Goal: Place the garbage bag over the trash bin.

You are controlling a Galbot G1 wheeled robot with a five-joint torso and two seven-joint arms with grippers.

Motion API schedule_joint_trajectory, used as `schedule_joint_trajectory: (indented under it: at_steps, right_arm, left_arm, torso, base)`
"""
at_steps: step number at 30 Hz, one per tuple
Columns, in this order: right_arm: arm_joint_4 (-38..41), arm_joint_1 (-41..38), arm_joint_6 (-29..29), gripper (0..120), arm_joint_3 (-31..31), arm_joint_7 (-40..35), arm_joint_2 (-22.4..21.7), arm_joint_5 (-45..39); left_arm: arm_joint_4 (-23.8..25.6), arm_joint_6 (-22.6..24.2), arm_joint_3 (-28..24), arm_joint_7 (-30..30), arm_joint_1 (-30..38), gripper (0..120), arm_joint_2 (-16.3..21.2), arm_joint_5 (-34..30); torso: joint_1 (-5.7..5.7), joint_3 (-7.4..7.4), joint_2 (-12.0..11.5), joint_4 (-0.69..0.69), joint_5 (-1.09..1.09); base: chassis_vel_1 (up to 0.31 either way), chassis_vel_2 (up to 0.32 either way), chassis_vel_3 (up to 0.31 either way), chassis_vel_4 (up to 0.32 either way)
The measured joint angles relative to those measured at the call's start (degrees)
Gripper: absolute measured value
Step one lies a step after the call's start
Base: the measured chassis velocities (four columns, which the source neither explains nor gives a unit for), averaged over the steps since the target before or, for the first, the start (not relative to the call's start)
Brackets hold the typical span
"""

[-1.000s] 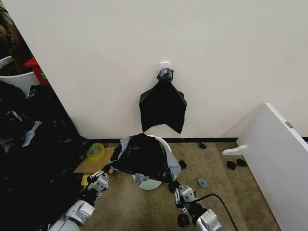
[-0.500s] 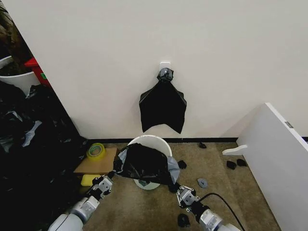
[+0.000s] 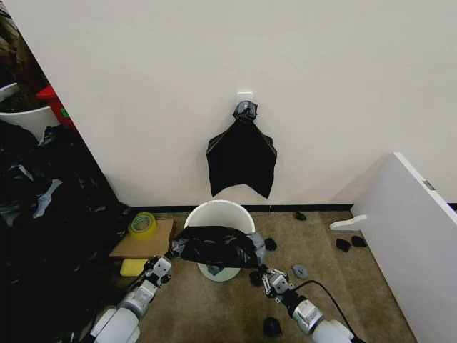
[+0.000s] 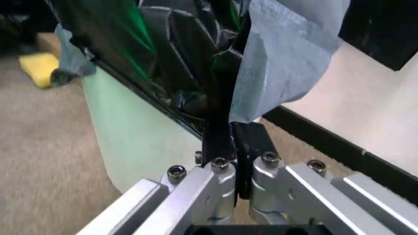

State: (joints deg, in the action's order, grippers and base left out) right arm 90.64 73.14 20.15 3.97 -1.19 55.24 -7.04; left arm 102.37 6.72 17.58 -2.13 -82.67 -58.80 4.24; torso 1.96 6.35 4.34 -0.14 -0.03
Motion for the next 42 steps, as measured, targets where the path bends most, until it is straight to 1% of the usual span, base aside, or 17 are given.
schedule_joint_trajectory:
  at_steps: [5,8,10,13,16,17,20,24,28,29,30,32,33,37,39,40,42]
  right_arm:
    - [-2.2,-1.1,3.4,0,-0.1,1.8,0.9,-3.1]
    - [-1.5,-0.4,4.6,6,-0.4,2.8,0.3,-4.2]
    - [0.0,0.9,6.8,16,-0.9,4.6,-1.1,-4.9]
    - [0.7,1.8,8.5,23,-1.5,6.2,-2.2,-5.0]
    - [1.4,3.3,12.2,38,-3.1,10.1,-4.3,-4.8]
    - [1.4,3.3,12.2,38,-3.1,10.1,-4.3,-4.8]
    - [3.2,5.4,15.2,54,-5.6,11.8,-6.7,-3.7]
    - [6.5,8.0,18.0,64,-9.9,14.3,-8.2,-3.3]
    - [10.8,10.9,20.6,83,-15.1,18.4,-8.6,-4.5]
    - [10.8,10.9,20.6,83,-15.1,18.4,-8.6,-4.5]
    - [11.6,10.4,19.4,88,-14.6,17.0,-8.0,-5.5]
    - [12.8,9.0,16.3,97,-13.4,11.9,-6.9,-6.0]
    - [12.8,9.0,16.3,97,-13.4,11.9,-6.9,-6.0]
    - [17.5,5.7,1.4,100,-9.5,-3.9,-4.4,-10.6]
    - [17.5,5.7,1.4,100,-9.5,-3.9,-4.4,-10.6]
    - [18.7,3.9,-4.7,100,-7.9,-8.7,-3.4,-13.6]
    - [18.9,1.3,-9.4,100,-5.9,-12.8,-2.2,-16.7]
  left_arm:
    - [-0.5,-0.7,-0.4,-0.9,0.7,0,-0.5,-4.1]
    - [0.5,-1.9,-0.4,-1.8,0.3,7,0.2,-6.8]
    - [2.3,-2.2,-0.1,-2.4,-0.9,15,1.6,-7.7]
    - [3.8,-1.7,0.4,-3.1,-2.2,23,2.7,-7.7]
    - [7.1,0.0,1.3,-5.6,-4.8,37,5.0,-7.7]
    - [7.1,0.0,1.3,-5.6,-4.8,37,5.0,-7.7]
    - [10.8,1.1,2.7,-9.7,-8.6,55,7.5,-6.8]
    - [13.4,0.9,4.0,-14.3,-12.4,65,10.1,-4.2]
    - [14.9,-6.8,4.9,-16.7,-15.9,81,11.6,-0.5]
    - [14.9,-6.8,4.9,-16.7,-15.9,81,11.6,-0.5]
    - [14.8,-9.9,4.9,-15.7,-15.7,88,11.2,0.0]
    - [13.2,-11.9,4.7,-13.8,-14.3,97,10.5,-0.3]
    - [13.2,-11.9,4.7,-13.8,-14.3,97,10.5,-0.3]
    - [8.5,-10.6,4.3,-10.8,-8.6,100,8.2,-5.1]
    - [8.5,-10.5,4.3,-10.7,-8.5,100,8.2,-5.3]
    - [7.5,-9.3,4.3,-8.9,-7.0,100,7.9,-9.2]
    - [6.5,-9.9,4.5,-4.7,-5.8,100,7.4,-14.5]
  torso:
    - [0.00,0.00,0.0,0.00,0.00]
    - [0.00,0.00,0.0,0.00,0.00]
    - [0.00,0.00,0.0,-0.02,0.00]
    - [0.00,0.00,0.0,0.00,0.00]
    - [0.00,0.00,0.0,-0.01,0.01]
    - [0.00,0.00,0.0,-0.01,0.01]
    - [0.00,-0.01,0.0,0.00,-0.01]
    - [0.00,-0.01,0.0,0.02,-0.01]
    - [0.00,-0.01,0.0,0.00,-0.02]
    - [0.00,-0.01,0.0,0.00,-0.02]
    - [0.00,-0.01,0.0,0.00,0.01]
    - [0.00,-0.01,0.0,0.00,0.00]
    - [0.00,-0.01,0.0,0.00,0.00]
    - [0.00,-0.01,0.0,-0.01,-0.02]
    - [0.00,0.00,0.0,-0.01,-0.02]
    - [0.00,0.00,0.0,-0.01,0.00]
    - [0.00,0.00,0.0,0.00,0.01]
  base:
    - [0.000,0.000,0.000,0.000]
    - [0.000,0.000,0.000,0.000]
    - [0.000,0.000,0.000,0.000]
    - [0.000,0.000,0.000,0.000]
    - [0.000,0.000,0.000,0.000]
    - [0.000,0.000,0.000,0.000]
    - [0.000,0.000,0.000,0.000]
    - [0.000,0.000,0.000,0.000]
    - [0.000,0.000,0.000,0.000]
    - [0.000,0.000,0.000,0.000]
    - [0.000,0.000,0.000,0.000]
    - [0.000,0.000,0.000,0.000]
    - [0.000,0.000,0.000,0.000]
    - [0.000,0.000,0.000,0.000]
    - [0.000,0.000,0.000,0.000]
    - [0.000,0.000,0.000,0.000]
    - [0.000,0.000,0.000,0.000]
